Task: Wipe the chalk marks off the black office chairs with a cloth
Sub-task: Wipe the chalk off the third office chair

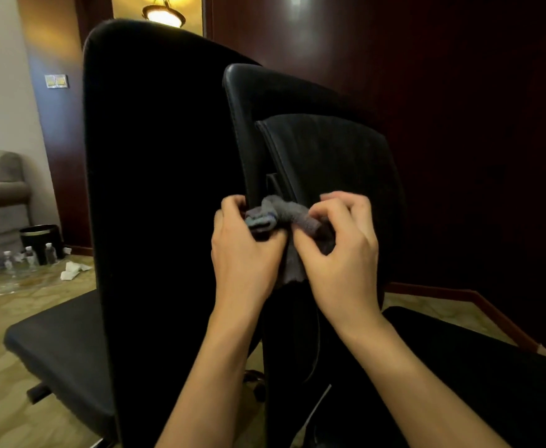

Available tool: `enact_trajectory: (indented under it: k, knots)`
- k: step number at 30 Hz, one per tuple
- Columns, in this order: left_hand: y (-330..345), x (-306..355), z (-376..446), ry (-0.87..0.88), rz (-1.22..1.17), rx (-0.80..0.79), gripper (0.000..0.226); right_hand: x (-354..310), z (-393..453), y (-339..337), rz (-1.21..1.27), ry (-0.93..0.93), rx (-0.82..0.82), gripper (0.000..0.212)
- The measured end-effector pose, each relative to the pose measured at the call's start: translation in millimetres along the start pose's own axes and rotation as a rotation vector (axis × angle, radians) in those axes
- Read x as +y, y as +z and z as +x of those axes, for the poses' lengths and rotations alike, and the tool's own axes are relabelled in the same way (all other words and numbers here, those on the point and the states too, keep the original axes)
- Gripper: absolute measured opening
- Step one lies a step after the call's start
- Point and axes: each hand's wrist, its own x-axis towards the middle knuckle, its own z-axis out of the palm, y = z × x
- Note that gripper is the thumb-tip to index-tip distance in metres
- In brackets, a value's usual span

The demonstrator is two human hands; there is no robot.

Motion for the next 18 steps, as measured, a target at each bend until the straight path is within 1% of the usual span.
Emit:
enact_trajectory:
  k: [4, 7, 8, 10, 11, 12, 14, 16, 18]
  knots:
    - [7.0, -10.5, -24.3, 0.03, 0.018, 0.065, 0.057, 8.3, -24.2, -8.1, 0.01, 0.005, -0.06, 0.017]
    - [6.2, -9.9, -24.0, 0.156, 0.084, 0.151, 0.053, 5.7, -11.3, -15.0, -0.022, -0.028, -0.061, 0.012]
    - [4.5, -7.3, -20.6, 0.226, 0.096, 0.183, 0.05, 2.4, 0.0, -16.1, -0.027, -0.033, -0.049, 0.012]
    - [0.2, 0.2, -8.8, 0.363, 0.096, 0.223, 0.033, -6.3, 26.9, -16.2, -0.007, -0.013, -0.045, 0.014]
    - [-2.4, 4.2, -0.1, 0.396, 0.063, 0.224, 0.024, -10.3, 41.0, -14.9, 0.014, 0.003, -0.051, 0.014]
    - [-5.1, 8.8, 10.4, 0.396, 0.005, 0.219, 0.018, -13.4, 55.0, -13.1, 0.035, 0.015, -0.052, 0.014]
    - [-11.0, 19.5, 33.8, 0.353, -0.107, 0.236, 0.014, -16.5, 81.7, -8.3, 0.048, 0.02, -0.049, 0.014]
    - [-13.5, 29.6, 54.5, 0.327, -0.096, 0.26, 0.015, -15.9, 103.7, 1.0, 0.02, 0.016, -0.075, 0.016]
    - [-10.7, 36.5, 65.4, 0.319, -0.037, 0.247, 0.017, -10.3, 114.3, 14.3, -0.035, -0.005, -0.108, 0.018]
